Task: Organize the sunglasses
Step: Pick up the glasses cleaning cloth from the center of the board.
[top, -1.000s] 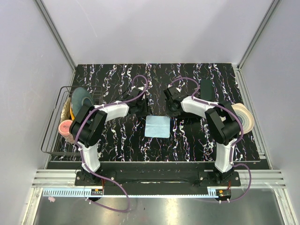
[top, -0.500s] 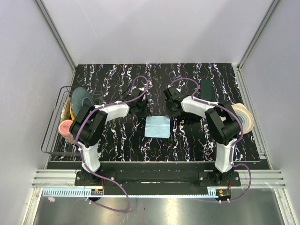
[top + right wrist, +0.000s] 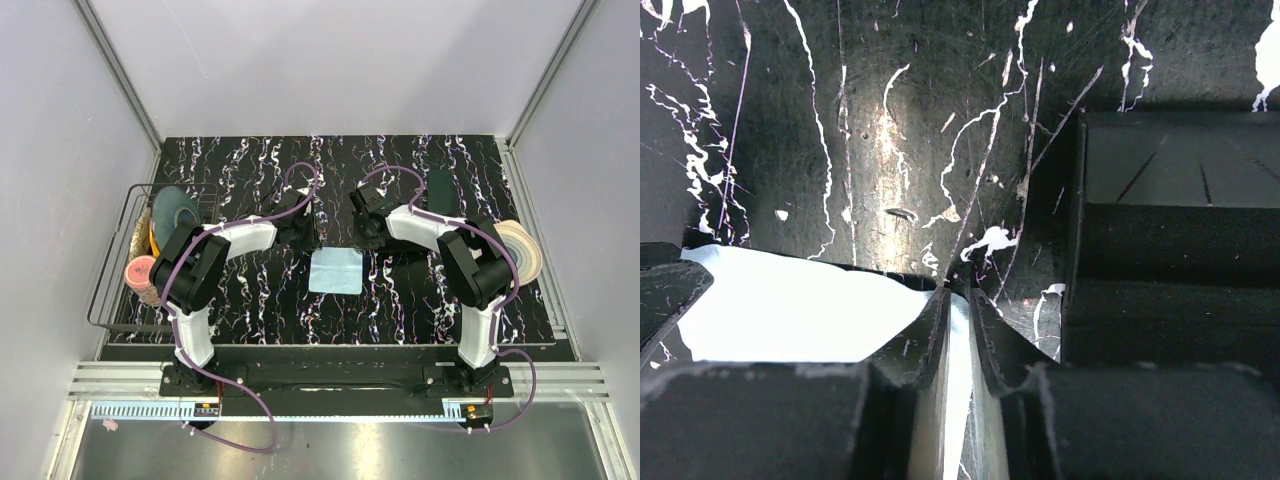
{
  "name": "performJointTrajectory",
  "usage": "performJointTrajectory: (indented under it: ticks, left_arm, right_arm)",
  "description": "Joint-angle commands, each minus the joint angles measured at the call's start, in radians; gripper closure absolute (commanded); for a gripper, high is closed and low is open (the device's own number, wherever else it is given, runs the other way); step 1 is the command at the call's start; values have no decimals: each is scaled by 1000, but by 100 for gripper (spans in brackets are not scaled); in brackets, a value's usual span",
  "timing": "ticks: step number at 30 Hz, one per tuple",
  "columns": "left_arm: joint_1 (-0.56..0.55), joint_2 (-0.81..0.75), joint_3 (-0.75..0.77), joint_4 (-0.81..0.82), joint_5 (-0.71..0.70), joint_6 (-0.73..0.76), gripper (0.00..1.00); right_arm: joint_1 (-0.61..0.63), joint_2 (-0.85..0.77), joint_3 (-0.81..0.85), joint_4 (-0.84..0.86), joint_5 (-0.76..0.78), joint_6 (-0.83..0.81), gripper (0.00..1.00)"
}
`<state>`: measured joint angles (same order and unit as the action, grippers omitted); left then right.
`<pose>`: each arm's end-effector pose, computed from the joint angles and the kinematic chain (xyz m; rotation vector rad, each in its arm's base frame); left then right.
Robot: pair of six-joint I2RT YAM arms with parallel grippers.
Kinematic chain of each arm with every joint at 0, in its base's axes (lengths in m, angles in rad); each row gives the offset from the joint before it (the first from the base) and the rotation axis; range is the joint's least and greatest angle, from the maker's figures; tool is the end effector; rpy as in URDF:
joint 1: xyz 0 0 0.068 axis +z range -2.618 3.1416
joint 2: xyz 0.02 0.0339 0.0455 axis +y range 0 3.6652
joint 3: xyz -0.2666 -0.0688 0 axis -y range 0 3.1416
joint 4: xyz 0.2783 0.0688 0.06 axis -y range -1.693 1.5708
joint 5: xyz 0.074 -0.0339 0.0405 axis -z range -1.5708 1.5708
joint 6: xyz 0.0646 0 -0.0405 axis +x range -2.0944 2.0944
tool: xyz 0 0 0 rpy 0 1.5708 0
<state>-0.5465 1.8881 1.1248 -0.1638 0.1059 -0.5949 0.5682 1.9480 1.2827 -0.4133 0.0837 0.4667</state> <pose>0.3627 -0.2286 0.1072 -0.0169 2.5948 -0.5831 0.3734 0.2320 0.1148 -0.1071 2.6617 0.2340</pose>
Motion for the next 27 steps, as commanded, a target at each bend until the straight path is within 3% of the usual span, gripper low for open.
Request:
performJointTrajectory:
  ticks: [1,4,7,12,15,23,26,27]
  left_arm:
    - [-9,42,-3,-56,-8,21,76]
    - [-9,40,-3,-60,-21,20,82]
    - [-7,40,0,-66,-38,21,87]
    - [-9,46,4,-74,-43,23,94]
    - [-7,46,4,-74,-48,24,100]
    - [-9,36,7,-72,-43,27,100]
    - [-9,26,6,-71,-40,32,100]
    - [-9,23,4,-66,-35,33,100]
  right_arm:
    - [4,9,20,-30,-16,-19,83]
    - [4,5,20,-35,-12,-14,81]
    - [2,-12,15,-35,13,-8,64]
    - [4,-26,13,-25,30,-7,62]
    - [4,-18,15,-27,16,-8,68]
    - [5,-27,0,-7,-12,-3,84]
    - [4,-26,0,-7,-19,-2,93]
    - [4,-27,0,-5,-19,0,100]
